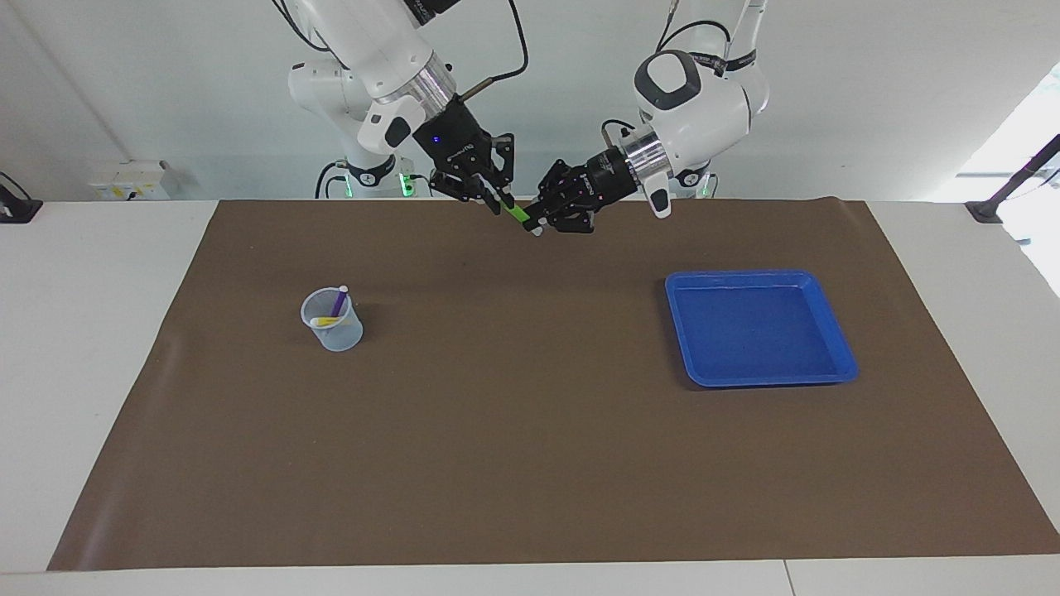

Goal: Transfer and insert pens with both arms
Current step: 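Grasp the green pen with the right gripper, open the left gripper, then insert the green pen into the cup while the left gripper withdraws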

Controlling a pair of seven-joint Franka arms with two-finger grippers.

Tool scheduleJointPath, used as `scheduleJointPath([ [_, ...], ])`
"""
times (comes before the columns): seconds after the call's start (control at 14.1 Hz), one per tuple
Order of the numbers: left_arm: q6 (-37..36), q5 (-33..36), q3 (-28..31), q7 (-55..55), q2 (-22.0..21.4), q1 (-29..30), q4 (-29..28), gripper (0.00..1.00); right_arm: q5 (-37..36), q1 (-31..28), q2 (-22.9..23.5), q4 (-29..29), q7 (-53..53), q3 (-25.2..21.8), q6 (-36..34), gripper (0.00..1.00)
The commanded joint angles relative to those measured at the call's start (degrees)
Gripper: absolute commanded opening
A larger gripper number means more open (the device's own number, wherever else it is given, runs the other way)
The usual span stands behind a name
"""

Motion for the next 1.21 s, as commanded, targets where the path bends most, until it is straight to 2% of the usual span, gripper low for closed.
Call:
scheduleJointPath([
  [0.0,2.06,-1.73,0.67,-0.31,-2.02,-1.2,-1.91,0.0,-0.87,-0.49,-1.29,-1.21,-1.13,0.39,-1.68,0.0],
  [0.14,2.93,-1.73,0.67,-0.31,-2.02,-1.37,-1.91,0.0,-1.57,-0.49,-1.2,-0.95,-1.13,0.39,-1.68,0.0],
  [0.21,3.72,-1.73,0.76,0.12,-2.02,-2.42,-1.91,0.99,-2.45,-0.49,-1.11,-0.78,-1.48,0.39,-1.68,0.0],
  [0.36,5.57,-1.73,0.76,-0.05,-2.02,-3.48,-2.34,1.0,-3.16,-0.58,-0.85,-0.6,-1.83,0.22,-1.77,0.0],
  [0.57,5.58,-1.46,0.93,0.04,-2.1,-3.05,-2.96,1.0,-7.89,-1.19,-1.02,-1.04,-5.14,-0.57,-2.55,0.0],
  [0.78,5.31,-0.67,1.11,0.12,-2.63,-0.68,-4.54,1.0,-13.24,-1.28,-1.29,-2.0,-14.02,-5.04,-4.75,0.0],
  [0.85,5.14,0.46,1.11,0.12,-2.98,0.64,-5.07,1.0,-16.31,-1.28,-1.9,-2.96,-16.92,-6.45,-4.58,0.0],
  [1.14,4.26,12.39,1.11,0.21,-2.54,4.06,-5.33,1.0,-22.04,-1.37,-4.44,-9.19,-24.76,-12.69,-3.53,0.0],
])
